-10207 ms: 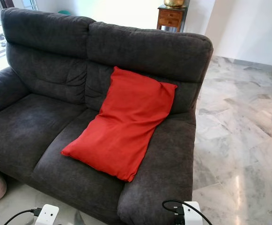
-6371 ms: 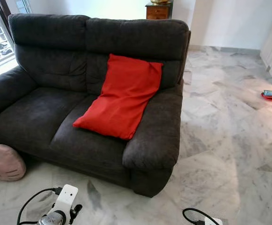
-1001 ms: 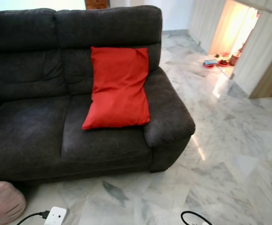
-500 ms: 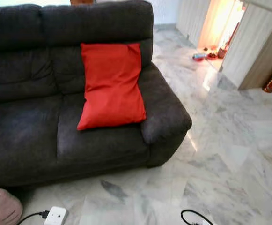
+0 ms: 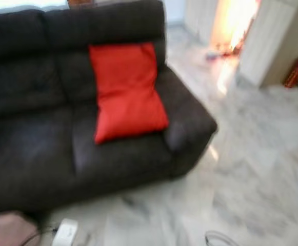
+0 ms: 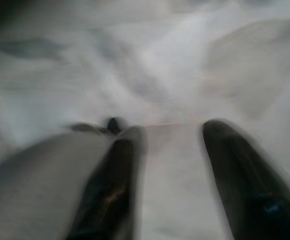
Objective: Move the pillow to the sofa from floor
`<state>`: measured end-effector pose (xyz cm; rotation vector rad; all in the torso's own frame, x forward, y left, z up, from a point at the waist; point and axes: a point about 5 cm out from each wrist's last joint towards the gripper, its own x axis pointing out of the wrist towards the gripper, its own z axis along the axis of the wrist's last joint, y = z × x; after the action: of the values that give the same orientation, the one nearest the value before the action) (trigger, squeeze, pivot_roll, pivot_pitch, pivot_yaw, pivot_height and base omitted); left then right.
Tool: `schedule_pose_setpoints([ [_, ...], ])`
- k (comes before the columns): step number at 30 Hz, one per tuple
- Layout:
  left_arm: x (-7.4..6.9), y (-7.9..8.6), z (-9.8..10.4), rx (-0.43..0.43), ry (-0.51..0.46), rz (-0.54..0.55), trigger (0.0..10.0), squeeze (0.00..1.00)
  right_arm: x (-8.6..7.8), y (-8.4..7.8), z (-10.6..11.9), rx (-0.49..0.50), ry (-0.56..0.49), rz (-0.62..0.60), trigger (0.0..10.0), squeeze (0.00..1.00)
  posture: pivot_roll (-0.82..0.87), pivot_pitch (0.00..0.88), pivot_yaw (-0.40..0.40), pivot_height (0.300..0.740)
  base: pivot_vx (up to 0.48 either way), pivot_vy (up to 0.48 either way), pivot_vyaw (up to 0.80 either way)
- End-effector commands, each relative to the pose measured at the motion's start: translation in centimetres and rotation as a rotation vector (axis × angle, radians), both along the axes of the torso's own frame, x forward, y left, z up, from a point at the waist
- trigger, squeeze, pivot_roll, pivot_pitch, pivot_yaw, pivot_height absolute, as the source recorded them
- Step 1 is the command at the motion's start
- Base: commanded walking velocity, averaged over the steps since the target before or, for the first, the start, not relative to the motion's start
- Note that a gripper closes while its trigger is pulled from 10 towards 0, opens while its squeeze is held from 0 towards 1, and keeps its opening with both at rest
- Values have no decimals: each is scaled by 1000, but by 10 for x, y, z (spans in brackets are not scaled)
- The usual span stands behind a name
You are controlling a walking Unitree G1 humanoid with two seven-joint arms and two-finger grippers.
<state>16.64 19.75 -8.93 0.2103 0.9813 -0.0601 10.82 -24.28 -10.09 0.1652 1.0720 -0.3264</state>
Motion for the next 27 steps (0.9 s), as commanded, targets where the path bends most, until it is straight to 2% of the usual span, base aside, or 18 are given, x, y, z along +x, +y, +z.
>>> schedule_pose_setpoints([
  [1,-7,6,-2,14,28,10,10000,0,-1,4,-1,14,2,-5,10000,0,-90,101,21,740,0,480,0],
  [14,-7,8,-2,16,28,13,10000,0,2,4,0,-3,-6,37,10000,0,-85,108,21,740,0,480,0],
  [21,-7,8,-2,18,27,12,10000,0,2,5,0,3,-8,43,10000,0,-82,108,23,740,0,480,739],
  [27,-7,8,-2,17,26,14,10000,0,2,5,-1,6,-5,48,10000,0,-77,103,22,740,0,480,0],
])
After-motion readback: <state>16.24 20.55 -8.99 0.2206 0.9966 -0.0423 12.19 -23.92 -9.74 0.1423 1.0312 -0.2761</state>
